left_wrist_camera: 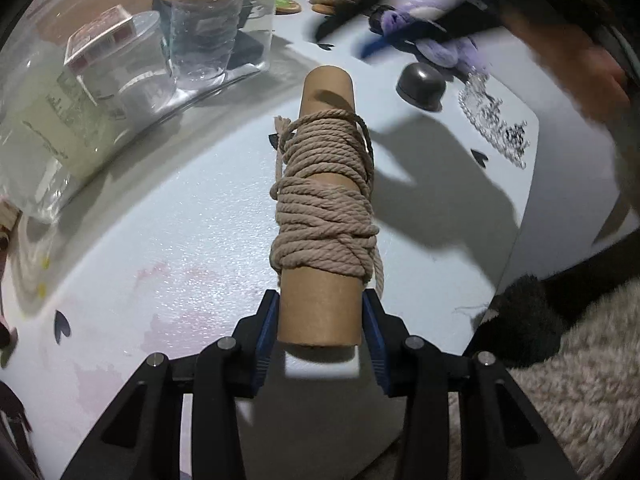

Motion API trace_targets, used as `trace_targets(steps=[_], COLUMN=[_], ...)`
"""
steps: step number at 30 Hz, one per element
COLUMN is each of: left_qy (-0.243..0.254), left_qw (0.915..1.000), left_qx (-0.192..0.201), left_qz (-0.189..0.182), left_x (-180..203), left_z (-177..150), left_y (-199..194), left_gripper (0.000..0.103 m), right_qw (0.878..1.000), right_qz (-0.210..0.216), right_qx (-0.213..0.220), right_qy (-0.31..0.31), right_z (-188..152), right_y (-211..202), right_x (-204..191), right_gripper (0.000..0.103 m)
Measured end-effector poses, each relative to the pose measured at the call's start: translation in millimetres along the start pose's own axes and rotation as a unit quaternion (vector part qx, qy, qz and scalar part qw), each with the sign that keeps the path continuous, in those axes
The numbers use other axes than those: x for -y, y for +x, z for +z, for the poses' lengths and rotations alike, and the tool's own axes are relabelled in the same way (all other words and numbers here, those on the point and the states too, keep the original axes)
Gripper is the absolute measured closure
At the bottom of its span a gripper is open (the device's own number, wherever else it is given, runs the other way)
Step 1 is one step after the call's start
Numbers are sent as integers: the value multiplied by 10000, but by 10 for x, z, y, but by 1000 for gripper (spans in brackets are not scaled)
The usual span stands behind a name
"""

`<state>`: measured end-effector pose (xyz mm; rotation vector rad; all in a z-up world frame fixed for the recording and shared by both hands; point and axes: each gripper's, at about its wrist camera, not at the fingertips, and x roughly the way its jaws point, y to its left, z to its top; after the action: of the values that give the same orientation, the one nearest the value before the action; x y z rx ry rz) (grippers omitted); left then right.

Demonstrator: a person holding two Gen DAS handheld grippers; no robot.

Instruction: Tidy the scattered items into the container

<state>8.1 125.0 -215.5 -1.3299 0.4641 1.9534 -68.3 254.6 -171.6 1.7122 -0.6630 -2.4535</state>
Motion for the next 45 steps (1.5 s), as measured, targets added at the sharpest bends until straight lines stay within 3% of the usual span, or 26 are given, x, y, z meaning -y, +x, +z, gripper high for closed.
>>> trace_targets(steps=[4, 9, 13, 18, 23, 26, 29, 31, 32, 37, 44, 45], left_qy=[255, 352, 116, 195, 80, -40, -116, -205, -247, -462, -907, -986], left_qw=[9996, 9991, 9993, 9990, 9991, 9994, 9995, 9994, 9993, 9985, 9950, 9941], left_qx=[-92, -125, -98, -128, -156, -73, 7, 59, 84, 188, 211, 219], left_qz=[11, 212, 345, 370, 388, 331, 305, 266, 251, 233, 357, 386], left_x=[-37, -147, -294, -312, -404, -471, -525, -566, -578, -623, -717, -732], left_z=[-21, -31, -40, -79, -86, -58, -27, -8, -2, 4, -101, -120], left_y=[19, 41, 21, 41, 59, 39, 18, -1, -10, -50, -116, -125], left_gripper=[62, 58, 53, 53, 53, 53, 53, 53, 53, 53, 51, 42], right_qw=[9920, 9822, 9825, 9881, 9816, 9719, 9509, 9291, 9221, 9085, 8940, 8939], right_qz=[-414, -671, -742, -597, -649, -713, -739, -829, -804, -645, -764, -804], right_qx=[-252, -656, -721, -835, -1098, -1183, -729, -583, -594, -1014, -1445, -1433], right_qy=[-1164, -1627, -1551, -1150, -1419, -1907, -2917, -3557, -3739, -4002, -4171, -4171], right_z=[162, -18, -220, -372, -570, -695, -797, -858, -875, -958, -1001, -983], right_y=[339, 523, 424, 218, 105, 45, -193, -306, -327, -83, 480, 514], right_x=[-248, -177, -44, 155, 160, 53, -174, -342, -403, -516, -717, -724], right_gripper=[62, 62, 61, 61, 61, 61, 58, 25, 22, 22, 23, 33])
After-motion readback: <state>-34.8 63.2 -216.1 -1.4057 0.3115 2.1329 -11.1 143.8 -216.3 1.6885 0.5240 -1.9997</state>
